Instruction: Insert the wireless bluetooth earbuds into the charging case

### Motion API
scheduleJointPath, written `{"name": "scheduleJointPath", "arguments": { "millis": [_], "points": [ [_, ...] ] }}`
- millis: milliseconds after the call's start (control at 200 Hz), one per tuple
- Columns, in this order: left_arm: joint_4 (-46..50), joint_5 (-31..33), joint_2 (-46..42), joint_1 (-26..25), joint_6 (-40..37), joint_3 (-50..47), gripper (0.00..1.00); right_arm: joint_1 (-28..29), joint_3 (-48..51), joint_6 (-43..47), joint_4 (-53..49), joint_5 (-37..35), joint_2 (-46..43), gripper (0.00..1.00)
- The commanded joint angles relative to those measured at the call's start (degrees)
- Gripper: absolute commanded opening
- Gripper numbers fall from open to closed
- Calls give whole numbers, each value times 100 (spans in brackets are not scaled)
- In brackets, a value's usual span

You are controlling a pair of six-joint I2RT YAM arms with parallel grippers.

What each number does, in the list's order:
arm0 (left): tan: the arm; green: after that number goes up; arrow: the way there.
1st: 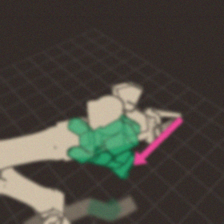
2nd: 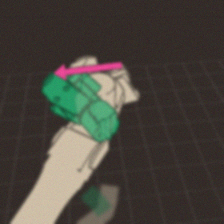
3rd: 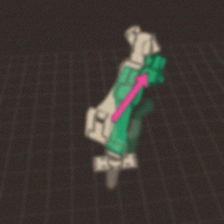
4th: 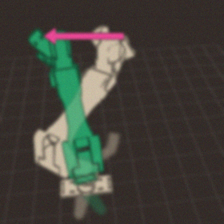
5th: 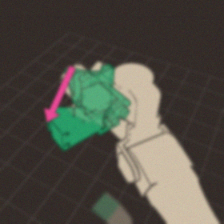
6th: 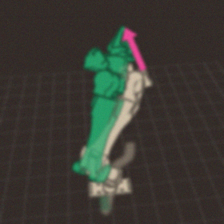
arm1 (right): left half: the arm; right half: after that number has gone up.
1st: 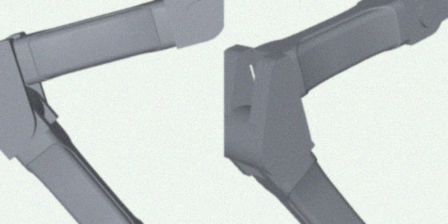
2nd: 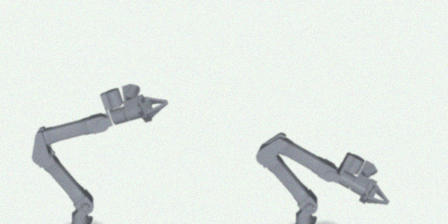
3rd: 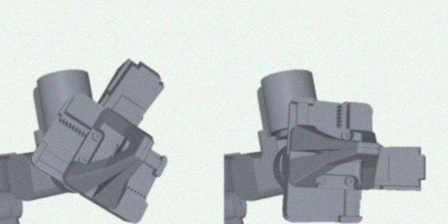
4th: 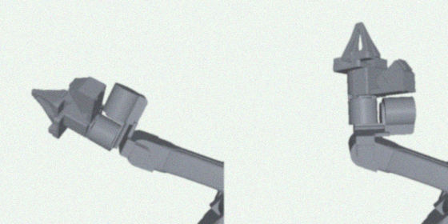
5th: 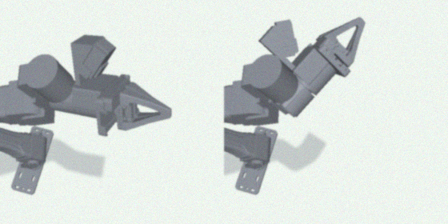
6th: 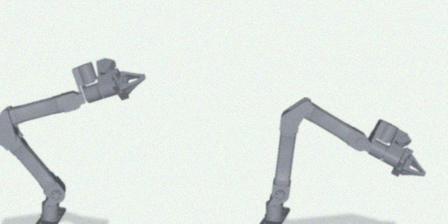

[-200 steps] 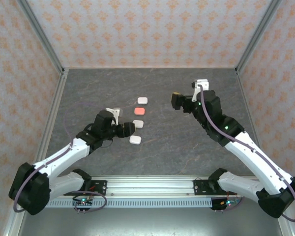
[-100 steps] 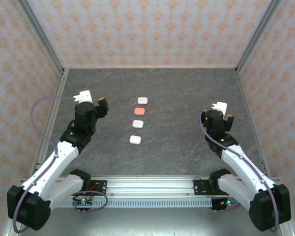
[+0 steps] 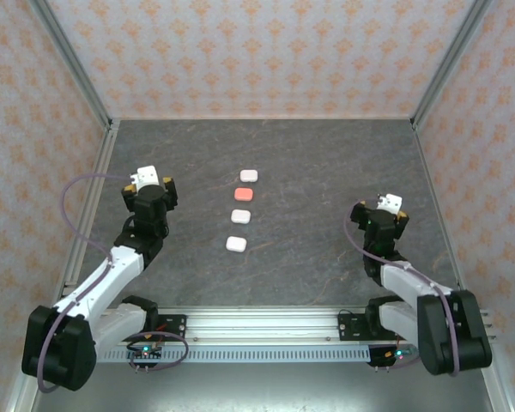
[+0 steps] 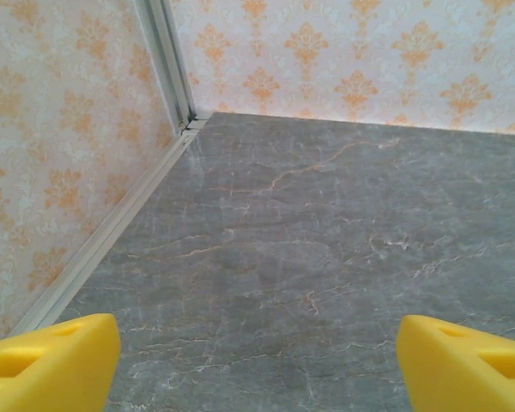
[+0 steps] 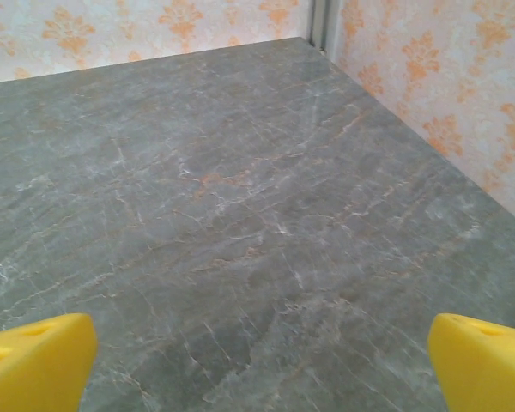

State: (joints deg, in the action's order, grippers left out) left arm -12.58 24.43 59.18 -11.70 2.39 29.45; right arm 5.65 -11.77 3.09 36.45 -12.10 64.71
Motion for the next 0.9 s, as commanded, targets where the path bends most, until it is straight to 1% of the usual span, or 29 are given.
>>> {"name": "scheduleJointPath", "arguments": {
  "millis": [0,80,245,275,325,350,385,410,430,475,560,616,696,721,751,806,836,876,896],
  "points": [
    [-769,-129,211,82,-408,-187,83,-49,-112,252,1166,530,512,99],
    [-992,-365,359,104,-526,-279,83,-79,-251,300,1410,756,975,99],
    [-1410,-684,657,201,-644,-450,83,-90,-359,348,2569,988,2301,99],
    [-1501,-762,705,237,-644,-487,83,-90,-442,354,2374,989,2277,99],
    [-1673,-871,790,284,-620,-564,84,-141,-720,301,1540,1016,2088,99],
    [-1770,-934,845,320,-593,-607,83,-182,-818,283,1450,1104,2156,99],
    [-1919,-1021,935,383,-552,-669,83,-219,-1025,207,1242,1048,2266,99],
    [-2052,-1096,1013,427,-519,-719,83,-300,-1221,102,839,1023,2266,99],
    [-2163,-1159,1075,469,-500,-756,84,-435,-1294,-10,648,1170,2249,99],
    [-2455,-1408,1235,593,-477,-857,84,-608,-1220,-123,799,1511,2248,99],
    [-3112,-2130,1649,840,-438,-1055,84,-618,-1223,-114,775,1507,2239,99],
    [-3574,-2412,2015,975,-398,-1171,84,-618,-1232,-105,763,1507,2238,99],
    [-4238,-2626,2536,1089,-360,-1228,84,-617,-1226,-107,763,1503,2239,99],
    [-4197,-2734,2615,1116,-369,-1153,84,-616,-1231,-106,762,1508,2236,99],
    [-3629,-2831,2537,1154,-376,-962,84,-617,-1230,-104,762,1507,2239,99],
    [-3327,-2821,2652,1159,-363,-684,84,-615,-1224,-107,763,1504,2239,99],
    [-2948,-2766,2625,1157,-362,-513,86,-611,-1226,-103,759,1504,2239,99],
    [-3169,-2674,2667,1150,-317,-572,87,-612,-1225,-106,760,1495,2234,99],
    [-3119,-2627,2660,1150,-303,-569,88,-617,-1223,-107,760,1508,2239,99]
  ]
}}
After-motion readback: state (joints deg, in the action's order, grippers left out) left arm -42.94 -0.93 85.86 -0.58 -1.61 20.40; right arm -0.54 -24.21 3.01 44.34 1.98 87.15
